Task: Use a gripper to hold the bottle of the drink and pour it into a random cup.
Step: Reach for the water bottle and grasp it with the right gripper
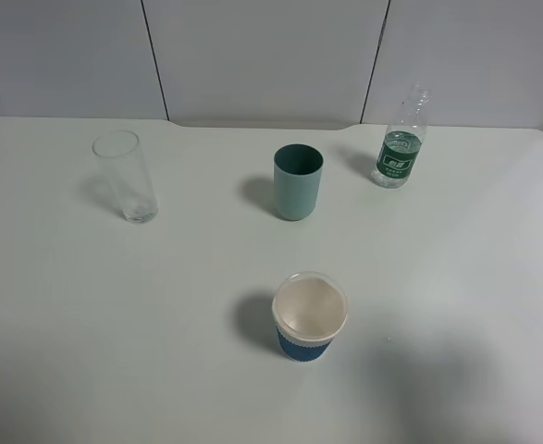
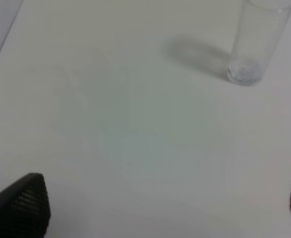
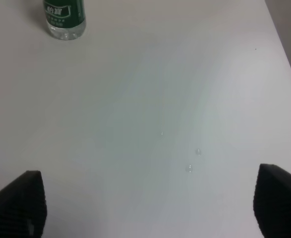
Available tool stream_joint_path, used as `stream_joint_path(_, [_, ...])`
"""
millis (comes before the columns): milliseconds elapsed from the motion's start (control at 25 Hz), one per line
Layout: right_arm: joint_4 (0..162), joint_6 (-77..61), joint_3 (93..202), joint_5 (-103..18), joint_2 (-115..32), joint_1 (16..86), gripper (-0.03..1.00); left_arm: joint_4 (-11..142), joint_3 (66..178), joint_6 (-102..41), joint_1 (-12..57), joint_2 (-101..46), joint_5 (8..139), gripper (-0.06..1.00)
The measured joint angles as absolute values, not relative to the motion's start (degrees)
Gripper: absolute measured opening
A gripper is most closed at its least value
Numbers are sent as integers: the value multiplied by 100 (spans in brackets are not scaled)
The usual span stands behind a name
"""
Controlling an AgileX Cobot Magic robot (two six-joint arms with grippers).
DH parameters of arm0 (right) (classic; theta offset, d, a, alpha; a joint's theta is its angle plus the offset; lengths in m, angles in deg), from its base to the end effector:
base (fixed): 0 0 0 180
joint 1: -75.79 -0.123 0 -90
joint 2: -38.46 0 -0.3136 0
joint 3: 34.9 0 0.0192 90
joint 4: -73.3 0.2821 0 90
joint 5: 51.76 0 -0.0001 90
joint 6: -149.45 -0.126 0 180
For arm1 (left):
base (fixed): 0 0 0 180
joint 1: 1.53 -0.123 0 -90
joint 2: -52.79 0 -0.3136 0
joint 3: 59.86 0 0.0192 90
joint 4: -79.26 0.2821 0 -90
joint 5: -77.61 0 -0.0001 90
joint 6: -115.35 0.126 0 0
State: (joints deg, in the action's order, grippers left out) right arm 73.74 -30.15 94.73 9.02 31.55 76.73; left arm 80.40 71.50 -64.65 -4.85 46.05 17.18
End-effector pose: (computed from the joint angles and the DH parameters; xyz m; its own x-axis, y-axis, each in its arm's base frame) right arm 0.0268 0.0004 0.2700 -0.4704 0.0045 -0.8825 0.0090 1.0000 0.0003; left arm 0.0230 0.0035 0.2809 -0.4353 -0.0154 -0.9002 -0.0692 0.9975 0.0164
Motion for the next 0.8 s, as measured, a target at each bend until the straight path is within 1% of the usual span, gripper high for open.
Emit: stream_joint_path(800, [7374, -3015, 9473, 902, 3155, 7673, 82, 8034, 7150, -6465, -485, 4605, 1718, 98])
